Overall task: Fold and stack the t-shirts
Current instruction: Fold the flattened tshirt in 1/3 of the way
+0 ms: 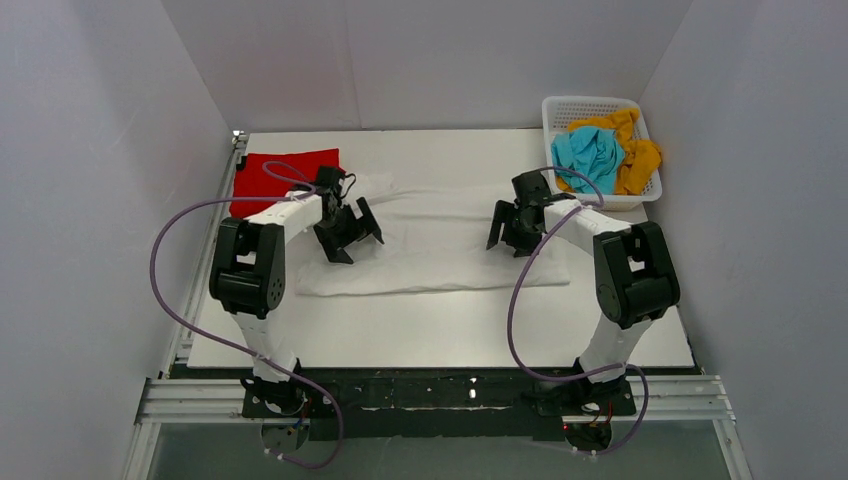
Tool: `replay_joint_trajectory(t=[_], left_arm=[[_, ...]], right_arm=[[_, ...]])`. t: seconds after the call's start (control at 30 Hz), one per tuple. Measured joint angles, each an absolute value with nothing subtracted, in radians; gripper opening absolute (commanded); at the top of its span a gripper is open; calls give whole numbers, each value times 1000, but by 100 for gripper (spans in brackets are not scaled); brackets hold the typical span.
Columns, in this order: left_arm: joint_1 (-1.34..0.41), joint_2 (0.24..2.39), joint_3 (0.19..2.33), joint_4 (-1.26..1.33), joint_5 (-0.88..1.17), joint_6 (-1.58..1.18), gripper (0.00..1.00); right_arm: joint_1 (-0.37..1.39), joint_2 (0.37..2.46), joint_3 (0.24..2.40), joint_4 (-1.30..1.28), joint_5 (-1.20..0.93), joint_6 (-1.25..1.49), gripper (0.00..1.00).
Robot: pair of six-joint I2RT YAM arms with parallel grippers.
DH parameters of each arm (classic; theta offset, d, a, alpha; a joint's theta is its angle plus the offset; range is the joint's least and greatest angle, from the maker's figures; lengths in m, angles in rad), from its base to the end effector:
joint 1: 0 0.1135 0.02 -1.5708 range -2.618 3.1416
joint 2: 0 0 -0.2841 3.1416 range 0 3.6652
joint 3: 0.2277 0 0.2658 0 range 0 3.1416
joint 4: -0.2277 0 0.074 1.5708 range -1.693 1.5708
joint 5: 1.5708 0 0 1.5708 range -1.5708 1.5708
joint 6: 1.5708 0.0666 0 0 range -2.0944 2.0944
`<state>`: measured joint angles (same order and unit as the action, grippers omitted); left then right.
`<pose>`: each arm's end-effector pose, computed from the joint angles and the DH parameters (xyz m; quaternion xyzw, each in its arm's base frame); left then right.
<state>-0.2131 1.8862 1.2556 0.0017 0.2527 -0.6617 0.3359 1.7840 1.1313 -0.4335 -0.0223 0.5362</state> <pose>0.4506 -0.1145 0.1979 -0.1409 0.8746 -0.2924 0.3602 0.3656 0.1292 0.1572 0.0944 0.9661 0.1111 0.2129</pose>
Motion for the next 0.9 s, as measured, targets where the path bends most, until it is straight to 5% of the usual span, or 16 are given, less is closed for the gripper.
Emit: replay_joint_trajectory(t=[0.57,0.9], left_arm=[[-347,1477,798,-65,182,-786,98],[-349,1480,810,-141,139,-761,98]], right_arm=[[332,1452,731,-327,-229,607,79],[361,1303,643,-554,-221,750,80]])
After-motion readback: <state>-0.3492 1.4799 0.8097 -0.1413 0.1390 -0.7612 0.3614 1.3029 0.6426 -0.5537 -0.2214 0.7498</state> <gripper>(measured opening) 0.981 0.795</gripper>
